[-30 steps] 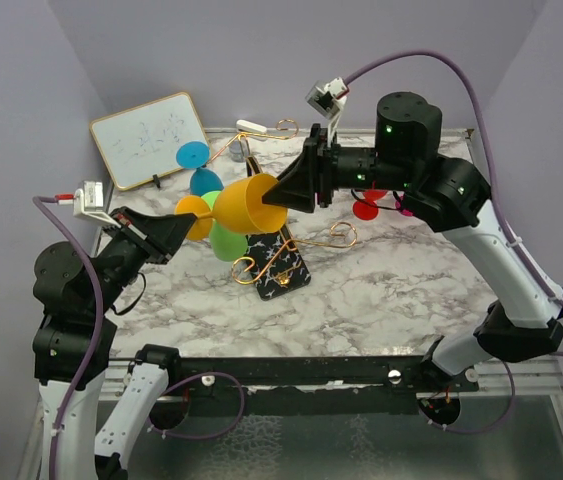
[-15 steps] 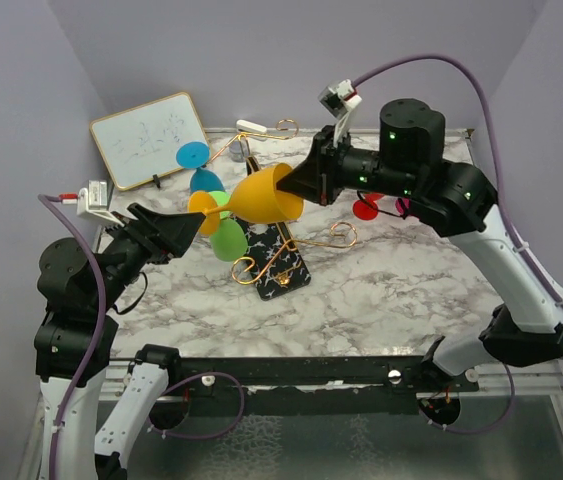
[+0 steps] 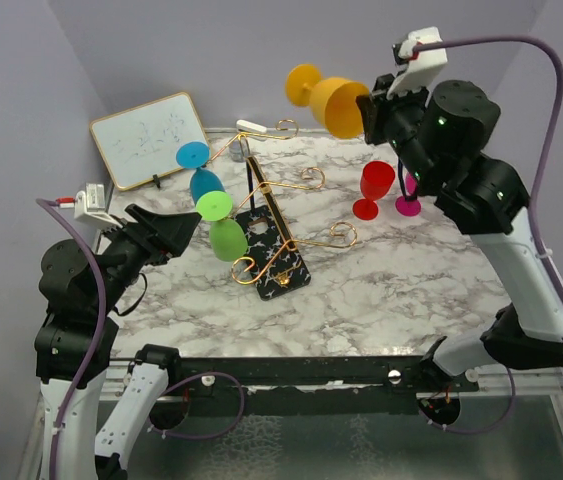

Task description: Take the wine glass off the wine glass rack

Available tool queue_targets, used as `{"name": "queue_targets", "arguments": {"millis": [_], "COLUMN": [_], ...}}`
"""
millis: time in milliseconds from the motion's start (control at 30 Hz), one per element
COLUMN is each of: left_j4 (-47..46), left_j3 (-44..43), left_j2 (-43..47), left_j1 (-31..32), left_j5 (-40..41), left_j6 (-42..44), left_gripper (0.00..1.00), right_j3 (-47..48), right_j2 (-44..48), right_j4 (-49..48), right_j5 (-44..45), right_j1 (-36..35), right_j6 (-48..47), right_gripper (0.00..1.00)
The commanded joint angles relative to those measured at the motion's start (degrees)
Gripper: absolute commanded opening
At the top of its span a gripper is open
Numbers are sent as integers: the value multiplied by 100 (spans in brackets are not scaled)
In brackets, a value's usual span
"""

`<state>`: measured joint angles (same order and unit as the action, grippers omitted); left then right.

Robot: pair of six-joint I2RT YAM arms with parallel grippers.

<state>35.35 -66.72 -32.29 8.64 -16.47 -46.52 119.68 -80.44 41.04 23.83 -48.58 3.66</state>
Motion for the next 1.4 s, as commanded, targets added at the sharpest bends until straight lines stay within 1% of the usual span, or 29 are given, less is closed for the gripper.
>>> {"name": "queue_targets", "arguments": {"millis": [0,67,167,233,300,400,500,567,700,800,933,1000,1100,1367], "left_j4": [26,33,74,120,206,441,759,1007,1403,1537,1590,1576,1531,1419], "left_j3": [44,66,99,109,94,25,-50,-138,-205,-178,-190,-202,-184,44], "left_j2": [100,136,185,218,239,209,89,-51,-264,-375,-454,-457,-403,-315], "left_j1": [8,6,6,6,2,6,6,12,31,48,106,127,146,186], "left_j5": [131,141,139,129,134,269,492,622,998,1172,1259,1268,1235,1041], "left_j6": [105,95,91,99,166,300,479,651,855,969,1078,1092,1067,1022], "left_gripper": [65,65,64,64,64,64,63,63,63,63,63,63,63,63], "right_j3": [583,835,1362,1445,1285,826,141,-245,-846,-1384,-1757,-1877,-1812,-2050], "right_j2": [-912,-1220,-1731,-2035,-2248,-2366,-2301,-2269,-2366,-2399,-2359,-2337,-2457,-2442], "right_j4": [-308,-185,386,592,685,827,706,624,572,433,361,294,460,517], "right_j5": [1110,753,-405,-971,-1156,-1842,-2078,-1946,-1589,-1291,-921,-916,-877,-905], "right_j1": [985,1646,3009,3799,4396,5315,5917,6048,6053,6053,6096,6158,6226,6238], "right_j6": [-907,-645,220,620,838,1246,1396,1414,1433,1530,1663,1667,1627,1497], "right_gripper": [1,1,1,1,1,1,1,1,1,1,1,1,1,1]}}
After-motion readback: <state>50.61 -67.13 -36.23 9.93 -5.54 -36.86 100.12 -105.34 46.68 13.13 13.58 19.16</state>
